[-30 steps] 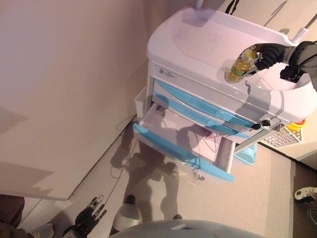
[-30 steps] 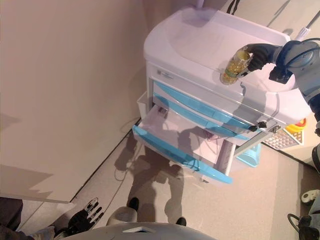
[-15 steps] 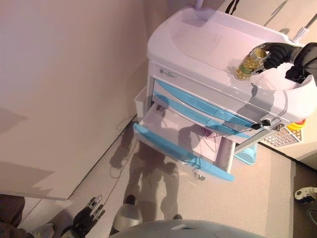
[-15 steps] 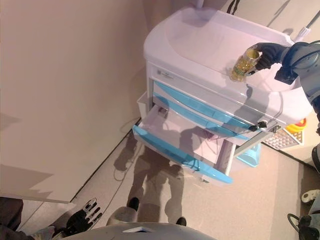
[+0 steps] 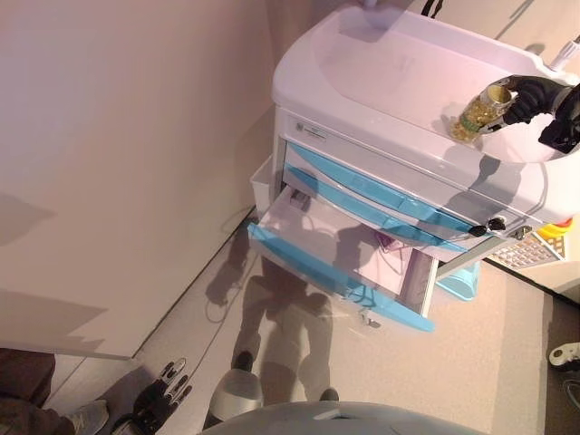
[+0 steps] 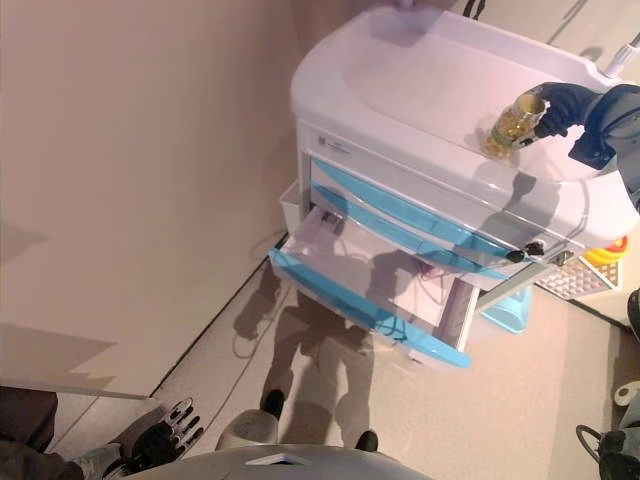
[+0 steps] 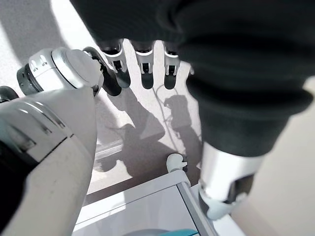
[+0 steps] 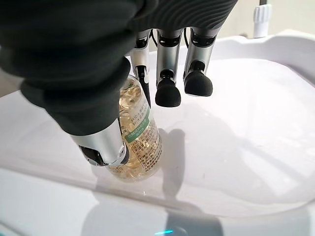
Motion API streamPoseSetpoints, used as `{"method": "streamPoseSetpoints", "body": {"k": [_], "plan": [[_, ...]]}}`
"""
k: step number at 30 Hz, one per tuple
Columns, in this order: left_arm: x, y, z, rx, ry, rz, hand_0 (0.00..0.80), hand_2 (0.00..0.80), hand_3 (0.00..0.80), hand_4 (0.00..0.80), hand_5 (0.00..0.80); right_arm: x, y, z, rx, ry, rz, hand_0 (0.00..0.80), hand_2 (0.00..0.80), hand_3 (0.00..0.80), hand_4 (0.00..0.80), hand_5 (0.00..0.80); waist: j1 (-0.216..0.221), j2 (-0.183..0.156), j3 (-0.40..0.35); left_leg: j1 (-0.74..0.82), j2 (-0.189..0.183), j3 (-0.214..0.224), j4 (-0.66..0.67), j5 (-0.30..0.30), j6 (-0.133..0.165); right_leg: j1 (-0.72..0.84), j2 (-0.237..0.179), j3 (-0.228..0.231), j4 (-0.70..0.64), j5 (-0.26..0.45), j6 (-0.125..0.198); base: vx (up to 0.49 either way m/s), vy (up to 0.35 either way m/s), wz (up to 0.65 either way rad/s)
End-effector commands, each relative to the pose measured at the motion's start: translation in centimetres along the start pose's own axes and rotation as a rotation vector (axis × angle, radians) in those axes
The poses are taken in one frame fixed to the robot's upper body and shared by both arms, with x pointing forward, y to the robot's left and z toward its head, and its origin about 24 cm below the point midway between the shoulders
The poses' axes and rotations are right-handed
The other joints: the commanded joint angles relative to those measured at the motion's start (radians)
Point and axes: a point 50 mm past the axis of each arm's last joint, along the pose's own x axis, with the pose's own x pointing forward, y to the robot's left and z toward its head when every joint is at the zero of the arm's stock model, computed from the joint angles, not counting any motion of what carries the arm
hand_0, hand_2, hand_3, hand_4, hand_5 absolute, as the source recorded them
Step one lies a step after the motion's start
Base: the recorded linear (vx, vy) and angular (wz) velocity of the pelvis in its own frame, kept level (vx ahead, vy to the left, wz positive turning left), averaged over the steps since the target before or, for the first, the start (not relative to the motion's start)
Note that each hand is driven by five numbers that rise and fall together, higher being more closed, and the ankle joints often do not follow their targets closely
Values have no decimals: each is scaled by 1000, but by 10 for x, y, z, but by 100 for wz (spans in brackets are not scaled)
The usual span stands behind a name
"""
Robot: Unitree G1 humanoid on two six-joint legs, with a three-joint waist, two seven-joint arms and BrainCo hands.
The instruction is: Open the drawer and pick up the medicine
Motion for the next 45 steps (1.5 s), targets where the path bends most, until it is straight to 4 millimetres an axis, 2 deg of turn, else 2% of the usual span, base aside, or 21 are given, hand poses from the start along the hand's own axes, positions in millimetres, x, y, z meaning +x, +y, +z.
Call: {"method": "streamPoseSetpoints", "body": {"k": [1, 14, 27, 28, 29, 45], "plan": [[-11, 17, 11, 59, -5, 28, 0, 0, 0, 0, 0, -23, -50, 7, -43, 8, -188, 800, 800, 800, 800, 800, 36, -7, -27, -34, -20, -62, 28, -70, 9, -54, -18, -34, 112, -29, 26, 45, -33, 7], [-15, 21, 16, 73, -2, 19, 0, 0, 0, 0, 0, -24, -54, -7, -16, 81, -214, 800, 800, 800, 800, 800, 60, 10, -2, -58, -18, -91, 24, -55, 4, -66, -14, -48, 117, -34, 20, 10, -28, 7], [-15, 22, 16, 86, 0, 10, 0, 0, 0, 0, 0, -20, -41, -22, 10, 144, -134, 800, 800, 800, 800, 800, 69, 12, 9, -63, -14, -90, 30, -54, 4, -66, -11, -53, 123, -37, 16, 3, -1, 2], [-15, 22, 16, 88, 1, 10, 0, 0, 0, 0, 0, -20, -40, -25, 14, 162, -139, 687, 687, 687, 687, 687, 70, 12, 9, -61, -14, -91, 29, -53, 5, -66, -10, -52, 123, -37, 16, 0, 0, 0], [-15, 22, 17, 87, 0, 9, 0, 0, 0, 0, 0, -20, -41, -25, 11, 167, -146, 0, 0, 0, 0, 0, 70, 11, 10, -61, -14, -91, 29, -53, 5, -67, -10, -50, 123, -37, 16, 0, 0, 0], [-17, 24, 15, 76, 4, 12, 0, 0, 0, 0, 0, -29, -58, -21, 8, 164, -222, 0, 0, 0, 0, 0, 60, -1, -3, -51, -12, -81, 23, -53, 5, -63, -5, -41, 117, -30, 20, 0, 0, 0]]}}
